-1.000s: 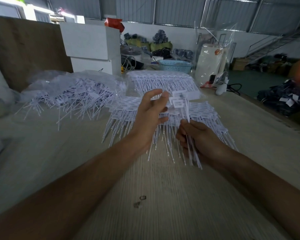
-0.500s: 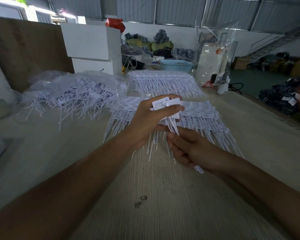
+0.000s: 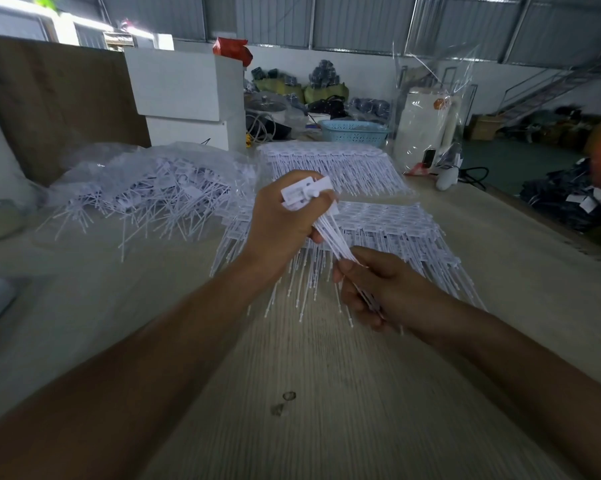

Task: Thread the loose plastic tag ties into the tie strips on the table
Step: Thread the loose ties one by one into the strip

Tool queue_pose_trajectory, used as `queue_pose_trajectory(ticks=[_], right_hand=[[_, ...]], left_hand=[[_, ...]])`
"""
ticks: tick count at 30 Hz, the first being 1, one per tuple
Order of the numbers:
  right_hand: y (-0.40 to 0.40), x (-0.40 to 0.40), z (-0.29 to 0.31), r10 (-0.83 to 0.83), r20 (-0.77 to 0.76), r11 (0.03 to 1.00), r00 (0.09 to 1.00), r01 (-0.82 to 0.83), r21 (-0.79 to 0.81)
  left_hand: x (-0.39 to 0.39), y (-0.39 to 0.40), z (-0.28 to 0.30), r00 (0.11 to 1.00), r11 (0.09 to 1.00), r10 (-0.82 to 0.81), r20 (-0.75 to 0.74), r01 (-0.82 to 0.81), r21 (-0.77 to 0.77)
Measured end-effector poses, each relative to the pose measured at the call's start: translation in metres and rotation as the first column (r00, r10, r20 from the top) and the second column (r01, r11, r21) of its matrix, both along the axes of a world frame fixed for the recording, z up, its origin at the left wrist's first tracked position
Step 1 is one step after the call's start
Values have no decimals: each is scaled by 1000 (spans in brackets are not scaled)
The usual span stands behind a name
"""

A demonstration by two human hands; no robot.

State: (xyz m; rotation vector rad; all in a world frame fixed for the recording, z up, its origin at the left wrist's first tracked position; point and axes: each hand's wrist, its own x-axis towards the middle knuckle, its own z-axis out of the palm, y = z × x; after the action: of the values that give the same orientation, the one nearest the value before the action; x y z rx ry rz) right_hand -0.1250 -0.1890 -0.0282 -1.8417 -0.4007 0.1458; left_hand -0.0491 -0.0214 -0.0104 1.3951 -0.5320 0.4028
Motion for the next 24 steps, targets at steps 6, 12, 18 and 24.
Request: queue_pose_trajectory(ticks=[6, 12, 18, 24], right_hand=[[3, 5, -1, -153, 114, 983, 982, 163, -79], [1, 7, 3, -166, 299, 952, 940, 231, -198], [-2, 11, 5, -188, 315, 918, 930, 281, -280], [14, 21, 15, -114, 313, 886, 943, 239, -398]], left_hand=[[9, 8, -3, 999, 1000, 28, -33, -28, -14], [16, 24, -4, 990, 993, -65, -125, 76, 89], [27, 40, -9, 979, 985, -102, -178, 123, 117], [56, 89, 10, 943, 973, 180, -281, -212, -87]])
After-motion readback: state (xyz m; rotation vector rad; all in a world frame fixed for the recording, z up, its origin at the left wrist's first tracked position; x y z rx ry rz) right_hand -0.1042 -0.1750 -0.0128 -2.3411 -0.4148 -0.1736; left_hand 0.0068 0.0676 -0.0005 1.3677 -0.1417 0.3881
